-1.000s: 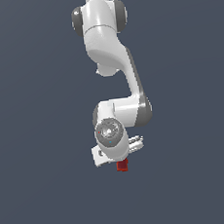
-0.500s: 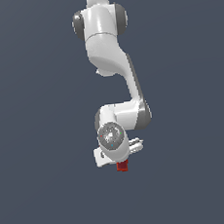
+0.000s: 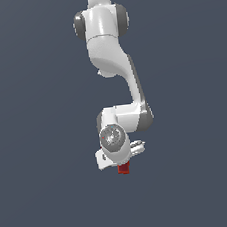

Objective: Pick up the object and move it to a goal position.

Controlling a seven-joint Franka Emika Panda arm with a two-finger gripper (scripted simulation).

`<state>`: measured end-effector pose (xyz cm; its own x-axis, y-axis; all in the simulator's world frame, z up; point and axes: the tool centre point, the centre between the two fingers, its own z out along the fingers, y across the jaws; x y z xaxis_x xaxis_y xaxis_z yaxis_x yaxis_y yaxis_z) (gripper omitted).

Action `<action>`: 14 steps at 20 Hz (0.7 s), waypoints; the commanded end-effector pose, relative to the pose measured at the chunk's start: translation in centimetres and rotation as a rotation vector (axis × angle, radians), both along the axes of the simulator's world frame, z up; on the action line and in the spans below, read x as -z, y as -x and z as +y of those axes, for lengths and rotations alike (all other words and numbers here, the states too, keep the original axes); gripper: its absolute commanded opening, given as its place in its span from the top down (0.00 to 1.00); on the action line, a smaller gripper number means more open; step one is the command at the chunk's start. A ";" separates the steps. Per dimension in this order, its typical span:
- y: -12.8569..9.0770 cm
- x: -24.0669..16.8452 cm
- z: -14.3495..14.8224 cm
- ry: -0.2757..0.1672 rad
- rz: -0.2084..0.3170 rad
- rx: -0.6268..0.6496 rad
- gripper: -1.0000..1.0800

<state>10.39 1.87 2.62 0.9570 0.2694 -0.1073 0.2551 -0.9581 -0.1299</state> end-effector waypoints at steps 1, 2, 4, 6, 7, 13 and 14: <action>0.0 0.1 0.0 0.000 -0.001 0.000 1.00; 0.0 0.0 0.0 0.000 0.000 0.000 1.00; 0.0 -0.1 0.0 0.000 0.000 0.000 1.00; 0.1 -0.3 0.1 0.000 0.000 0.000 1.00; 0.2 -0.5 0.2 0.000 0.000 0.000 1.00; 0.8 -2.5 0.9 0.000 0.000 0.000 1.00; 1.0 -3.0 1.1 0.000 0.000 0.000 1.00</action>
<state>9.45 2.70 4.56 0.9564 0.2692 -0.1128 0.2542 -0.9582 -0.1312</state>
